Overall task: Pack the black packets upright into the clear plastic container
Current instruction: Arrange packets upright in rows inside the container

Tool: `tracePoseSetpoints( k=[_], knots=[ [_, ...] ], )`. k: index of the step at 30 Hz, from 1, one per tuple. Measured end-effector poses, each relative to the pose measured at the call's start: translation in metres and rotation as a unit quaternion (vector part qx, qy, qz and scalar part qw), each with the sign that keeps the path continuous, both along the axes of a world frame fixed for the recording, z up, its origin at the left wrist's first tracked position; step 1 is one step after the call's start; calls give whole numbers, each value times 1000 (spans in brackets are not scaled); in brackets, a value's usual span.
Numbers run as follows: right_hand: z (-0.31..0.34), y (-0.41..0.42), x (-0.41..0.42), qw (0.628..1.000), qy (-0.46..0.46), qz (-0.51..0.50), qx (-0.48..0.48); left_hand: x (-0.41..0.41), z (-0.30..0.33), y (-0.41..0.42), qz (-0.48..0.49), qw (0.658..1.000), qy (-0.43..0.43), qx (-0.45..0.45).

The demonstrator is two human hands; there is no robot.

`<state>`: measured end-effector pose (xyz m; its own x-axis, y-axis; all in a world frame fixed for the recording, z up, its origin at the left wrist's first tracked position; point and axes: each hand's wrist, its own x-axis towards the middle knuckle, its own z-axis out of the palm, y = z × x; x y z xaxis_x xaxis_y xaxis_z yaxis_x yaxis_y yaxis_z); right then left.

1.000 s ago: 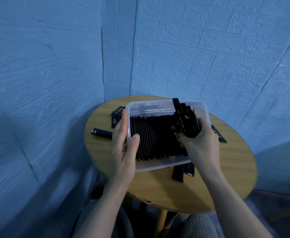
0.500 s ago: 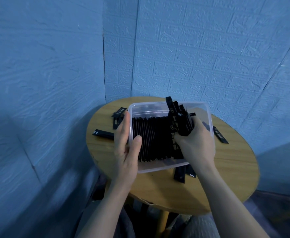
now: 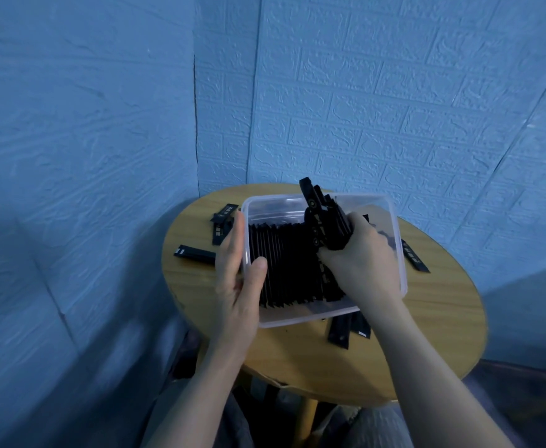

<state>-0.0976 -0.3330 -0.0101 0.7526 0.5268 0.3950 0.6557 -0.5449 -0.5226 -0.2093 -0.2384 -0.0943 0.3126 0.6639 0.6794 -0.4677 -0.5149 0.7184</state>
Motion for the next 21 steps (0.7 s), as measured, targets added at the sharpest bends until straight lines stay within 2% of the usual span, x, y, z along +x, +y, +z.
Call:
tracePoseSetpoints(
  k=[5, 12, 21],
  knots=[
    [-13, 7, -1, 998, 24, -22, 55, 1, 1, 0, -3, 1000, -4, -7],
    [-17, -4, 1, 981, 111, 12, 160, 0, 0, 0, -3, 1000, -1, 4],
    [-26, -17, 12, 958, 187, 49, 212, 1, -1, 1, -5, 1000, -4, 4]
  ],
)
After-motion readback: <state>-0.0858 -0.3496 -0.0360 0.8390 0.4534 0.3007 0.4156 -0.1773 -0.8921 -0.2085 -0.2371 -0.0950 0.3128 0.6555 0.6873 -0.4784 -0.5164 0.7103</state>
